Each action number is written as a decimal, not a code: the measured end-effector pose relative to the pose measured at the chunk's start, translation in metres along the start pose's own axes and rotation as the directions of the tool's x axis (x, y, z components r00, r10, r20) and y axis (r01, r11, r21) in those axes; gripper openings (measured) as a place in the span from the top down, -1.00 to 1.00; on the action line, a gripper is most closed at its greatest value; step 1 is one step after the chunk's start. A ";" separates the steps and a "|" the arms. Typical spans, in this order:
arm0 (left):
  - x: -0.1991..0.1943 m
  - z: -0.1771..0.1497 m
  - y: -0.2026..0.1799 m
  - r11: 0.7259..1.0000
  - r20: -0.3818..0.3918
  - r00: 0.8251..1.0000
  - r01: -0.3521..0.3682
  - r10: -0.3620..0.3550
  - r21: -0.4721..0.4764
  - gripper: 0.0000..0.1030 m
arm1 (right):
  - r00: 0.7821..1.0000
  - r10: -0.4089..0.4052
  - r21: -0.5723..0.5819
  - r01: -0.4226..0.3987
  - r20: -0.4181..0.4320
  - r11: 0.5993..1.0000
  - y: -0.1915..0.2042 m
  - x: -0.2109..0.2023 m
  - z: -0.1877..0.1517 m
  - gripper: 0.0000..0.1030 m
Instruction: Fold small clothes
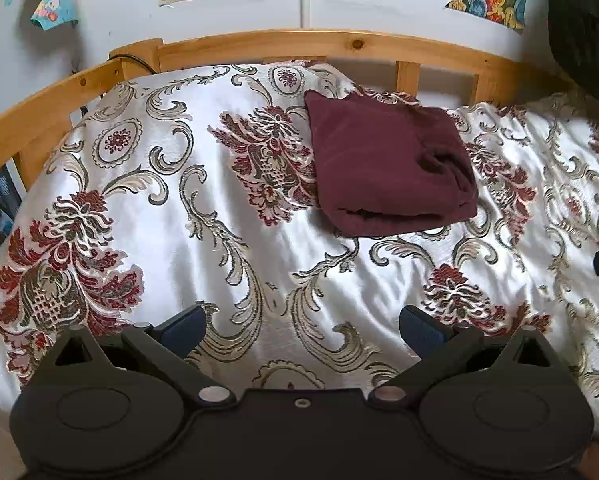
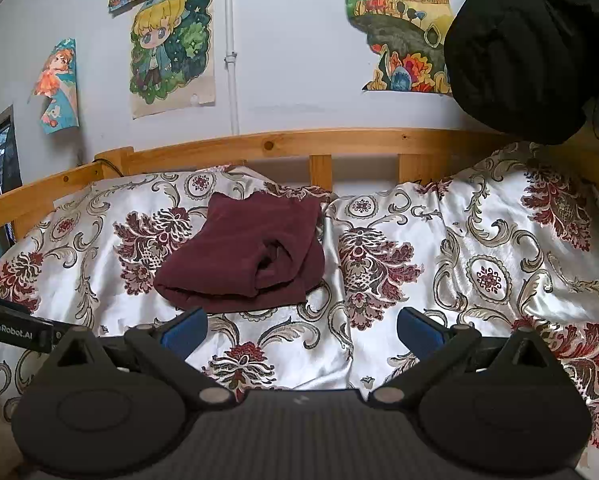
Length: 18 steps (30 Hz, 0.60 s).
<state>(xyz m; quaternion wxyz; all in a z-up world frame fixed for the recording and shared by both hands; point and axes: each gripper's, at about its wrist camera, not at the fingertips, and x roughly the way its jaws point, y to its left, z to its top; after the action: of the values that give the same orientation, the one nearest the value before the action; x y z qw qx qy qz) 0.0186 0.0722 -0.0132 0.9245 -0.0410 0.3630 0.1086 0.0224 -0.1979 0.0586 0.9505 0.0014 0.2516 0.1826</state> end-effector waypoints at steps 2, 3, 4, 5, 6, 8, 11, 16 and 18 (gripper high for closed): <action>0.001 0.000 0.000 1.000 -0.005 1.000 0.006 -0.006 -0.001 -0.99 | 1.000 0.000 -0.001 0.000 0.000 1.000 0.000 0.000 0.000 -0.99; 0.001 0.000 0.000 1.000 -0.009 1.000 0.006 -0.006 -0.001 -0.99 | 1.000 -0.001 0.000 0.001 -0.001 1.000 0.000 0.000 0.000 -0.99; 0.001 0.000 0.001 1.000 -0.013 1.000 0.007 -0.007 -0.003 -0.98 | 1.000 -0.001 -0.001 0.001 -0.002 1.000 0.000 0.000 0.000 -0.99; 0.001 0.000 -0.001 1.000 -0.015 1.000 0.006 -0.006 -0.005 -0.98 | 1.000 0.000 -0.001 0.000 -0.003 1.000 0.000 0.000 0.000 -0.99; 0.002 0.000 -0.001 1.000 -0.015 1.000 0.006 -0.006 -0.007 -0.99 | 1.000 0.000 -0.002 0.000 -0.003 1.000 0.000 0.000 0.000 -0.99; 0.002 0.000 0.000 1.000 -0.014 1.000 0.008 -0.008 -0.010 -0.99 | 1.000 0.000 -0.002 0.000 -0.004 1.000 0.000 0.000 0.000 -0.99; 0.001 -0.001 0.000 1.000 -0.009 1.000 0.017 -0.018 -0.009 -0.99 | 1.000 -0.001 -0.001 0.001 -0.006 1.000 0.000 0.000 0.000 -0.99; -0.002 -0.001 -0.001 0.999 0.011 0.999 0.039 -0.039 -0.007 -0.99 | 1.000 -0.003 0.000 0.003 -0.009 1.000 0.000 0.000 -0.002 -0.99; -0.003 -0.001 -0.001 0.999 0.015 0.999 0.039 -0.039 -0.002 -0.99 | 1.000 -0.003 -0.001 0.003 -0.010 1.000 0.000 0.000 -0.001 -0.99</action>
<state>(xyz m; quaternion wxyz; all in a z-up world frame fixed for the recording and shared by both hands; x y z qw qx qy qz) 0.0166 0.0705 -0.0119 0.9291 -0.0483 0.3552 0.0913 0.0218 -0.1984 0.0574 0.9494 -0.0004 0.2564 0.1814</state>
